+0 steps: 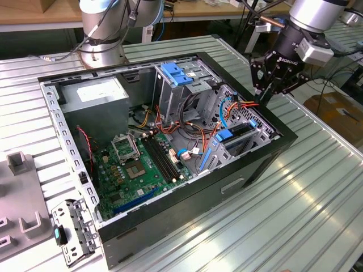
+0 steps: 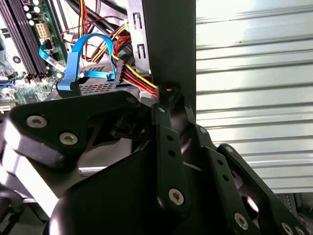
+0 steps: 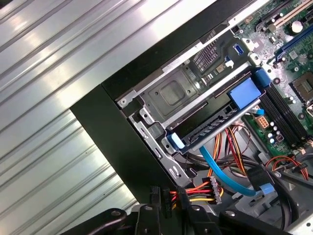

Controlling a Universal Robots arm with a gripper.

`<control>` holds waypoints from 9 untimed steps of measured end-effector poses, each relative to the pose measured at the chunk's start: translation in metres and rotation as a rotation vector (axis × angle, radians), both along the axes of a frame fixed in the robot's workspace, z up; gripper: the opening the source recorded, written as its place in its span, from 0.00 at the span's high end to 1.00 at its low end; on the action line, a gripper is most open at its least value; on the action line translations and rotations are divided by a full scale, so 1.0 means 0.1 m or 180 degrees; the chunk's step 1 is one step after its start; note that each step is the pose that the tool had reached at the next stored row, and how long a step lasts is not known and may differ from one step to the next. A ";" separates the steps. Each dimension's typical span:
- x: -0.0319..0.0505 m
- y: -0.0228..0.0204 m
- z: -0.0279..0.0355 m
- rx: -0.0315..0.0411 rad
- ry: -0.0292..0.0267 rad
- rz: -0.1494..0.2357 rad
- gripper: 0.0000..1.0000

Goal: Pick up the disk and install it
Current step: 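Insert the first disk wire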

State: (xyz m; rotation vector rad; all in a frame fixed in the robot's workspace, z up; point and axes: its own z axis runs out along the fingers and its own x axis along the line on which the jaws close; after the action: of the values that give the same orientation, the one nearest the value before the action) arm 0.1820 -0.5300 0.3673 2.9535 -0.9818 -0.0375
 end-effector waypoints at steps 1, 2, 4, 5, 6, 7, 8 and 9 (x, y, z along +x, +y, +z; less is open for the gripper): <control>0.000 0.000 -0.001 0.0000 0.0000 0.0001 0.83; 0.000 0.000 0.000 0.0001 0.0000 0.0001 0.84; 0.000 0.000 0.004 0.0001 0.0000 0.0000 0.84; 0.000 0.000 0.004 0.0001 0.0000 0.0000 0.84; 0.000 0.000 0.004 0.0001 0.0000 0.0001 0.84; 0.000 0.000 0.015 0.0000 0.0000 0.0000 0.84; 0.000 0.001 0.026 0.0000 0.0000 0.0000 0.84; 0.000 0.000 0.032 0.0000 0.0000 0.0000 0.84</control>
State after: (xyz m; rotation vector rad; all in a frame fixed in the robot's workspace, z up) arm 0.1820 -0.5300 0.3705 2.9537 -0.9816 -0.0376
